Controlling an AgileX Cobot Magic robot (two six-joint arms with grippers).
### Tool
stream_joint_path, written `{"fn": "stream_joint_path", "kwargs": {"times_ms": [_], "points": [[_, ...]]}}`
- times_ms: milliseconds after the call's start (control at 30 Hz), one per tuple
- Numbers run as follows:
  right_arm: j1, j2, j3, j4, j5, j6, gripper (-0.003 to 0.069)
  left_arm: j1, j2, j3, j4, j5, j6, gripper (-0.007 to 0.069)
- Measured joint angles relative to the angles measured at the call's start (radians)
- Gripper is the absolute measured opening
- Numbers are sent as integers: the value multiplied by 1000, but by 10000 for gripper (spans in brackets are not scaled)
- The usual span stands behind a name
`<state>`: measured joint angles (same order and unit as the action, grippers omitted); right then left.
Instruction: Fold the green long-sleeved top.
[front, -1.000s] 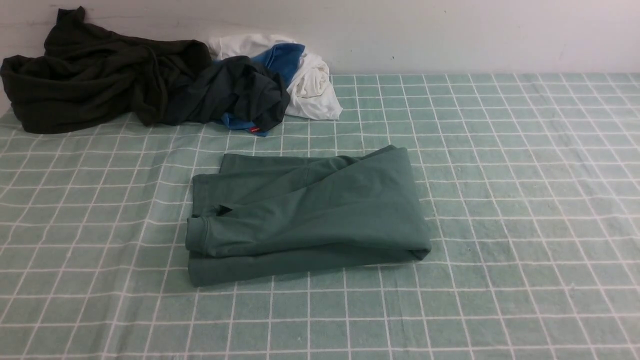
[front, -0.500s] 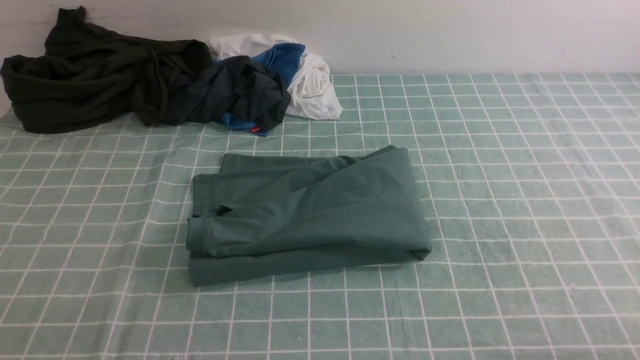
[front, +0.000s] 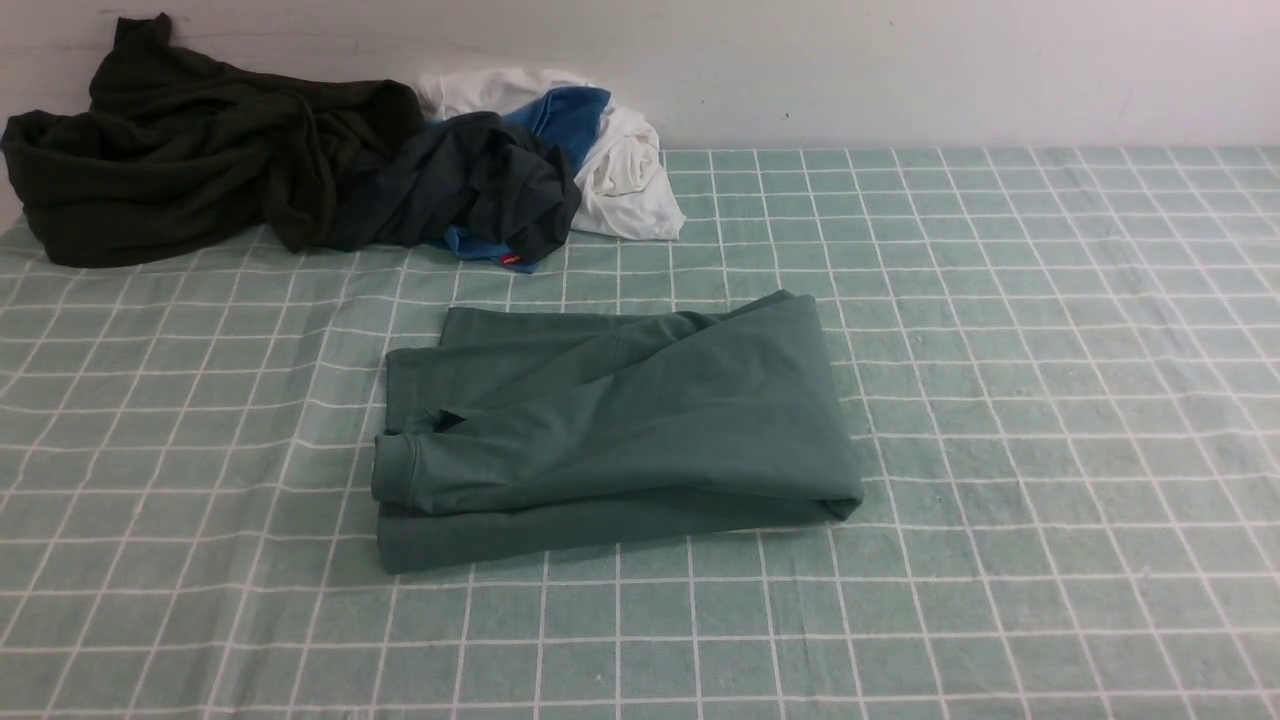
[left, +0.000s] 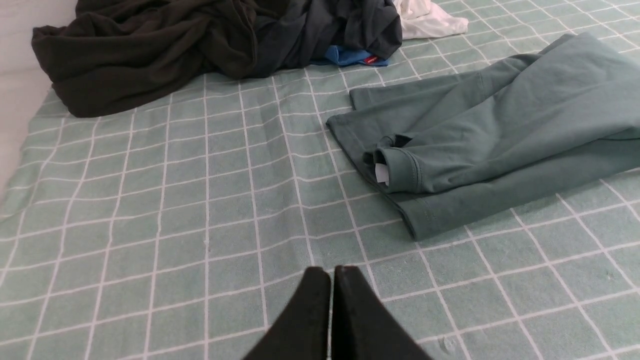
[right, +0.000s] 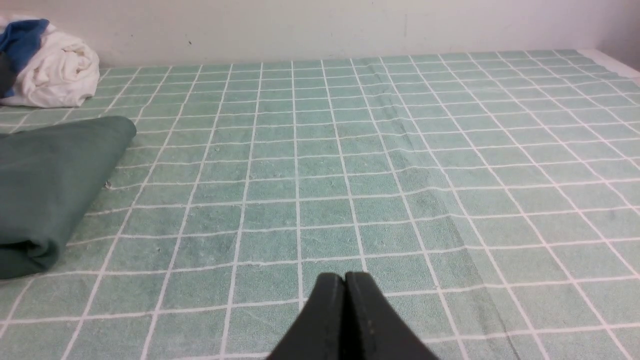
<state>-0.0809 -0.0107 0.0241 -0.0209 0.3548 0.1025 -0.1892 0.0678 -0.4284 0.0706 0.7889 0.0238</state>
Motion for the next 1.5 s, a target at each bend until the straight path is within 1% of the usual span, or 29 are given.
{"fn": "stream_joint_path", "kwargs": {"times_ms": [567, 667, 733, 767, 833, 867, 900, 1033, 1167, 1233, 1267, 1500], "points": [[0, 0, 0, 0, 0, 0, -14, 0, 0, 4, 0, -1, 0, -3], [0, 0, 0, 0, 0, 2, -14, 0, 0, 35, -14, -34, 0, -3], [0, 0, 0, 0, 0, 6, -14, 1, 0, 73, -35, -103, 0, -3], [0, 0, 0, 0, 0, 8, -14, 6, 0, 107, -51, -194, 3, -3], [0, 0, 0, 0, 0, 9, -14, 20, 0, 168, -63, -317, 10, -3], [0, 0, 0, 0, 0, 10, -14, 40, 0, 215, -71, -423, 14, -3], [0, 0, 0, 0, 0, 10, -14, 59, -2, 256, -71, -490, 16, -3], [0, 0, 0, 0, 0, 11, -14, 136, -31, 398, -71, -624, 17, -3], [0, 0, 0, 0, 0, 11, -14, 186, -71, 452, -71, -612, 17, -3], [0, 0, 0, 0, 1, 11, -14, 206, -79, 456, -71, -559, 17, -3], [0, 0, 0, 0, 1, 11, -14, 216, -79, 458, -71, -498, 17, -3], [0, 0, 0, 0, 1, 11, -14, 220, -79, 449, -71, -452, 17, -3]]}}
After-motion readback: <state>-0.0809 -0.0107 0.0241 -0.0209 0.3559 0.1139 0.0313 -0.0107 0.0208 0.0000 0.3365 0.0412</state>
